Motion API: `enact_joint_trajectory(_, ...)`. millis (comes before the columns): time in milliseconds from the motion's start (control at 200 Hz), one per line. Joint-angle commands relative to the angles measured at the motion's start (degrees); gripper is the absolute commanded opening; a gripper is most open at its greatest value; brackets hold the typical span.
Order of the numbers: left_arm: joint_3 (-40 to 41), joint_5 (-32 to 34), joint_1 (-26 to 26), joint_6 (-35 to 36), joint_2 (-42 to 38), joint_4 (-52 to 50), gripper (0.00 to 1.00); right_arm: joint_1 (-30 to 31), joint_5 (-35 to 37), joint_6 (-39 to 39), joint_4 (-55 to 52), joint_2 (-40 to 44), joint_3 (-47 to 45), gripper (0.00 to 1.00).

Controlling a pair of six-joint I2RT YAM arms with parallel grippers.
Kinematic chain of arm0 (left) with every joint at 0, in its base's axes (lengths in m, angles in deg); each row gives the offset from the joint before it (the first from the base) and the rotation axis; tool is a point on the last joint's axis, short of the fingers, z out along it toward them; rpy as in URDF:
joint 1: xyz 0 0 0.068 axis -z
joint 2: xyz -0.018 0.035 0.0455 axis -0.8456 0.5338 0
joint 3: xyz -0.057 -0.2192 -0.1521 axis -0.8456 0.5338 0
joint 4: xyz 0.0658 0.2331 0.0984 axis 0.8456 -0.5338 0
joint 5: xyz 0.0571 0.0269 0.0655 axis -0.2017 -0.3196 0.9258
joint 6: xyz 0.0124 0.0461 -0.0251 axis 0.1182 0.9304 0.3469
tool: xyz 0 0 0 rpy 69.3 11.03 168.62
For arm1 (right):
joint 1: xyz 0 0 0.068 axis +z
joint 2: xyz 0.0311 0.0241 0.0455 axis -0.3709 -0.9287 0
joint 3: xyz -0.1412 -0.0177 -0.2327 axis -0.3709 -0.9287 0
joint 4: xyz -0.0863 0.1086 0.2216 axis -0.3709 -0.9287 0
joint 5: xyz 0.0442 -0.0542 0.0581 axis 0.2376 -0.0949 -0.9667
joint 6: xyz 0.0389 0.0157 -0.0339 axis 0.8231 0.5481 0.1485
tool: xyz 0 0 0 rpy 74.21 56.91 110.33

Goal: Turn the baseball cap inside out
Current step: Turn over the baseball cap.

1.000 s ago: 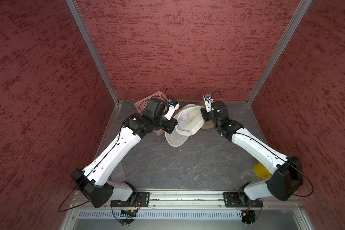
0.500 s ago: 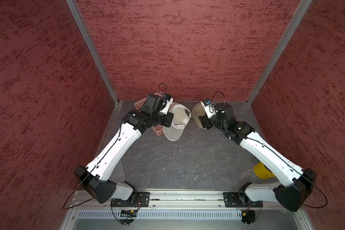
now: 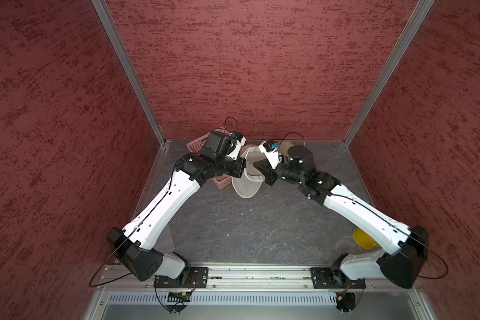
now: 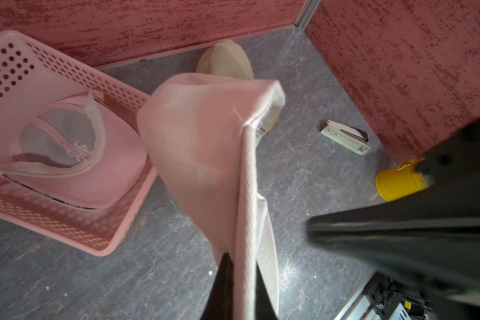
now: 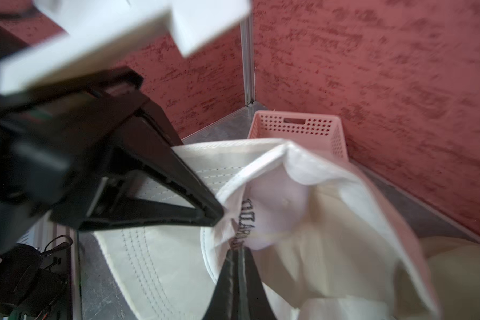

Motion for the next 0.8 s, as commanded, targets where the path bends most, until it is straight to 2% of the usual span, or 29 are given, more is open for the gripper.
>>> enact_joint_trajectory(0,-1.66,-3.09,1.01,-1.19,-0.61,2.61,0.0,0.15,2.38,4.29,7.52,-3.73,3.94,0.03)
enact_joint_trajectory(195,4.67,-11.27,3.05,-5.04,-4.24,6.59,0.0,-2.42,14.86,10.6,18.11,-9.64,8.48,0.02)
enact_joint_trajectory(321,8.84,-15.92,3.94,-7.2,-5.7,8.57,0.0,-7.02,17.78,19.04,25.44,-12.29,9.23,0.03)
enact_joint_trajectory(461,11.9,-16.26,4.4,-7.75,-6.13,9.57,0.0,-11.2,16.01,26.65,31.32,-13.61,7.71,0.02)
enact_joint_trajectory(656,11.85,-12.91,2.68,-7.98,-8.3,8.87,0.0,-11.65,21.19,21.38,19.56,-11.69,8.77,0.01)
enact_joint_trajectory(751,11.36,-11.17,-0.75,-8.29,-8.94,8.33,0.0,-11.4,21.03,16.18,11.15,-9.13,9.0,0.07)
enact_joint_trajectory(796,10.18,-9.67,-2.04,-7.48,-8.48,6.9,0.0,-11.05,20.78,13.59,7.25,-7.74,9.02,0.12)
